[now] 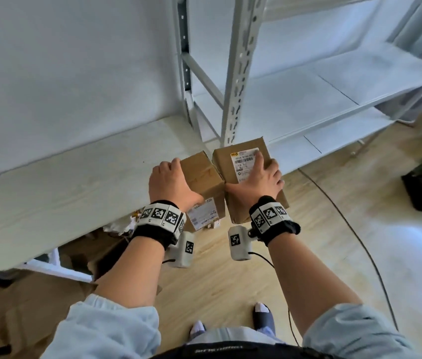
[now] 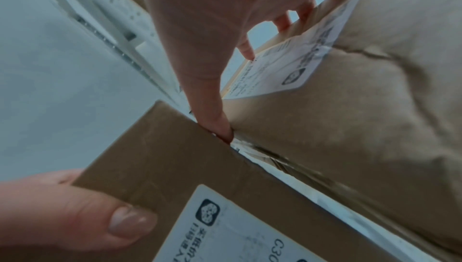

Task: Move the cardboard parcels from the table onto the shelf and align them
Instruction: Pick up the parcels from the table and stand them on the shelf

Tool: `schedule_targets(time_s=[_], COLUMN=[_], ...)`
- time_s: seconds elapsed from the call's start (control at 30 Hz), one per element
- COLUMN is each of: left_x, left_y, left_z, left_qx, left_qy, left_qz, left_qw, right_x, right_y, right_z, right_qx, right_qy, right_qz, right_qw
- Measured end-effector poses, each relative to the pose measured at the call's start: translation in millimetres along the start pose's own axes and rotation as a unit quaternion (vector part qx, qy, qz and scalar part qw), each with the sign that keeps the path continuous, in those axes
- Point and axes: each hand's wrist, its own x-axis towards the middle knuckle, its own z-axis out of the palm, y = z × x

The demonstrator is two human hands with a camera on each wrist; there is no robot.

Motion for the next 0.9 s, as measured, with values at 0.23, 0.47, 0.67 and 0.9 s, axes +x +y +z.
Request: schedule_targets(time_s=[0.23, 0.47, 0.67, 0.9], left_x=[12, 20, 18, 47], left_y=[173, 364, 475, 561], left_z=[26, 62, 91, 104], left_qx=[0.023, 0.019, -0.011, -0.008], left_qy=[0.013, 0.019, 0.008, 0.028], left_qz=[0.117, 0.186, 0.2, 0.245], left_qw=[0.993, 0.982, 0.98, 0.969], right_x=[51, 119, 160, 210], right_y=[124, 256, 338, 389], right_z=[-102, -217, -285, -320], right_qx=[0.029, 0.037, 0.053, 0.084], right_qy=[0.076, 0.125, 0.157, 0.198], right_qz=[0.076, 0.123, 0.148, 0.18], right_qw=[0.994, 0.984, 0.975, 0.96])
